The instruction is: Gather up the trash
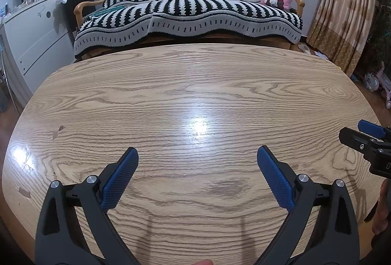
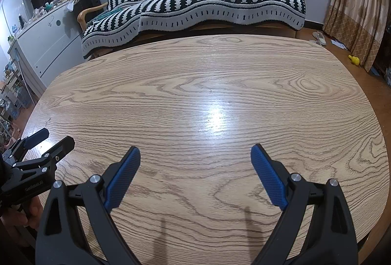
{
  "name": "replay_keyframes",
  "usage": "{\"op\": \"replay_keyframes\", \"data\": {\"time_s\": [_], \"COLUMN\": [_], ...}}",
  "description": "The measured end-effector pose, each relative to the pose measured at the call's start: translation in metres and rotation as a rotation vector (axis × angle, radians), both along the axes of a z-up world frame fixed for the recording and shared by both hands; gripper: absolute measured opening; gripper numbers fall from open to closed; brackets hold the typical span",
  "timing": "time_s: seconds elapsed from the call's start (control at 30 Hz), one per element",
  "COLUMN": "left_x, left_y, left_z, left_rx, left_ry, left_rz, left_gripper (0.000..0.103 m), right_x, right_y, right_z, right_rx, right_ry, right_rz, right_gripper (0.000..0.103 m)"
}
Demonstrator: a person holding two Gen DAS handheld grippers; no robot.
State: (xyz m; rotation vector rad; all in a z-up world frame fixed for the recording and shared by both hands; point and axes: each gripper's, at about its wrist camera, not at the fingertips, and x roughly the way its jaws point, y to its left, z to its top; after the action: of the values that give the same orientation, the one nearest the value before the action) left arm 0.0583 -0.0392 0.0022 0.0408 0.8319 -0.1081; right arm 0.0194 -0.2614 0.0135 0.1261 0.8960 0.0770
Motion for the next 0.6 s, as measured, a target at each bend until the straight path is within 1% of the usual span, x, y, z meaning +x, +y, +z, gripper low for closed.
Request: {"op": "replay_keyframes", "data": {"time_s": [0.6], "left_x": [-0.0050], "left_y": [0.0028], "left_z": [0.0031], "left_rx": [-0.003], "left_ry": [0.008], "left_rz": [0.009], "left_gripper": [0.095], "right_x": [0.0003], "right_y": [-0.0008], "right_z": [0.0008], "right_rx": [0.001], "right_ry": [0.002], "right_rz": [0.001], "right_gripper": [0.088]}}
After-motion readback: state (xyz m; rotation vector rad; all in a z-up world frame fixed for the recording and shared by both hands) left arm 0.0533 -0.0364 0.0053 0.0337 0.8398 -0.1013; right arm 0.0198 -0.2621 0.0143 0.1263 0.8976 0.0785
